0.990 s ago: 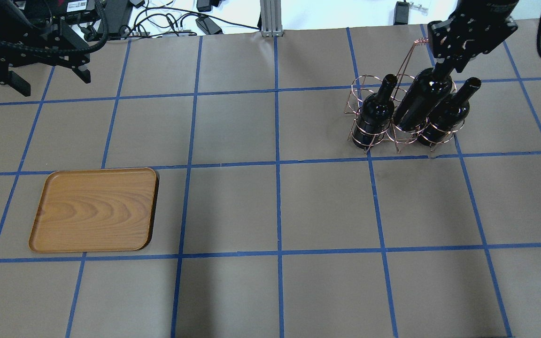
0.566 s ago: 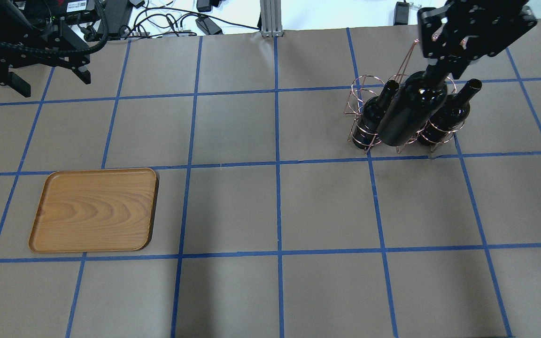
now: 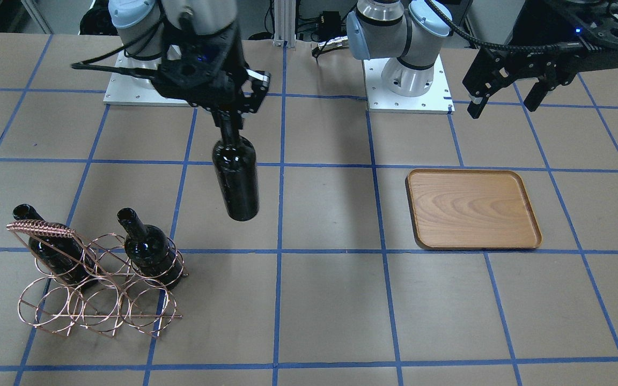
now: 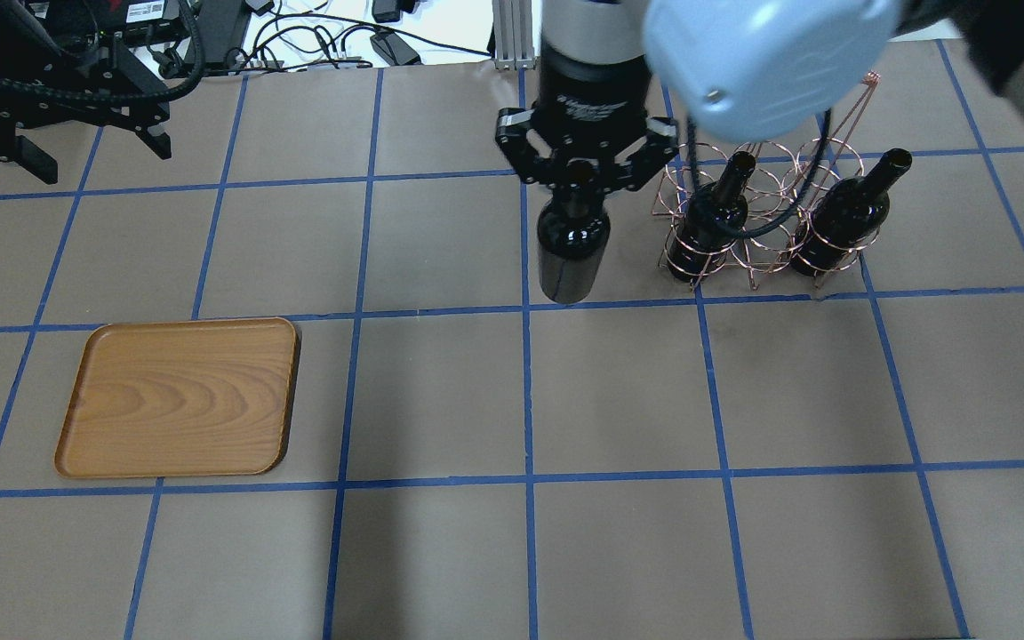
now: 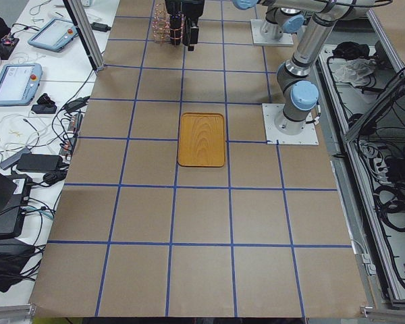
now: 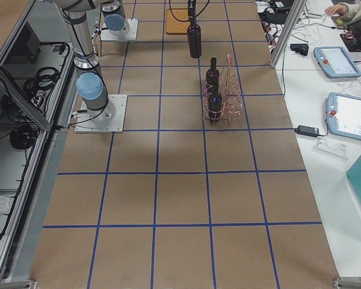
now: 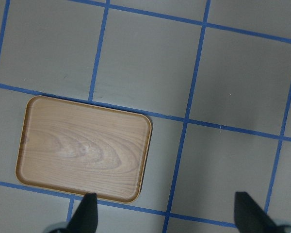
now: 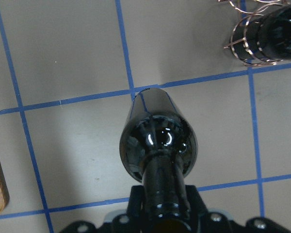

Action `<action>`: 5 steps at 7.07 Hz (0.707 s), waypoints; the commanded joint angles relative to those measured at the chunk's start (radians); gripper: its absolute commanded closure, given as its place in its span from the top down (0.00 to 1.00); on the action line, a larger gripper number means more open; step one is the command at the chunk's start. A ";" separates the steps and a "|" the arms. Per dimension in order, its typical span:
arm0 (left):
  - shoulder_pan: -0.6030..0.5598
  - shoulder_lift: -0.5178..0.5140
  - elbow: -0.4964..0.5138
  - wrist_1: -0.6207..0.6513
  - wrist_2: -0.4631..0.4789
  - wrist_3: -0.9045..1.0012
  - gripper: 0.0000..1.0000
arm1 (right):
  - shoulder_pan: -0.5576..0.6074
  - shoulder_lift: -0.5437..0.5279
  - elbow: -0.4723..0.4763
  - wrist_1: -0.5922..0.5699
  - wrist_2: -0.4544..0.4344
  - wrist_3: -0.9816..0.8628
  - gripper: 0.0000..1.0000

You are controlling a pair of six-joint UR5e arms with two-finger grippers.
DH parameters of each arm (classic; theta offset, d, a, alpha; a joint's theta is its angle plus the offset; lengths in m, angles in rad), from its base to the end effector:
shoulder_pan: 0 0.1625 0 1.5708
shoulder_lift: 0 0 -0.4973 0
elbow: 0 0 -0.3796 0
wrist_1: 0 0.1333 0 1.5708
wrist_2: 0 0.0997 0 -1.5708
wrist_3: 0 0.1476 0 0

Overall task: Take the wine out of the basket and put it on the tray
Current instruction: 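Lift the bottle out of the rack and carry it toward the tray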

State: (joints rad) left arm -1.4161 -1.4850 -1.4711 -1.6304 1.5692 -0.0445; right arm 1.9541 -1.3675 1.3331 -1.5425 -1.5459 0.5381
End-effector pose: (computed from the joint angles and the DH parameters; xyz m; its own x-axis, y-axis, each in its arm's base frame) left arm -0.0629 -0.4631 0.5941 -0.9803 -0.1973 0.0072 -0.1967 0.9724 -0.1254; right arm 0.3441 -0.4870 0.5157 -0.9877 0.1542 -0.0245 0.1540 0.9880 0.0075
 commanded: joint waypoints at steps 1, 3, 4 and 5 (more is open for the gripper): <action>0.002 0.002 0.000 -0.005 0.018 0.003 1.00 | 0.063 0.077 0.018 -0.079 0.007 0.104 0.22; 0.000 0.002 0.000 -0.003 0.041 0.031 1.00 | 0.115 0.129 0.066 -0.180 0.006 0.108 0.23; 0.000 0.002 0.000 -0.003 0.041 0.031 1.00 | 0.115 0.131 0.064 -0.182 0.006 0.108 0.28; 0.000 0.002 0.000 -0.002 0.041 0.031 1.00 | 0.115 0.133 0.066 -0.180 0.007 0.117 0.29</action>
State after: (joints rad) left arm -1.4157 -1.4834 -1.4711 -1.6334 1.6097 -0.0150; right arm 2.0655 -1.2403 1.3951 -1.7161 -1.5399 0.6475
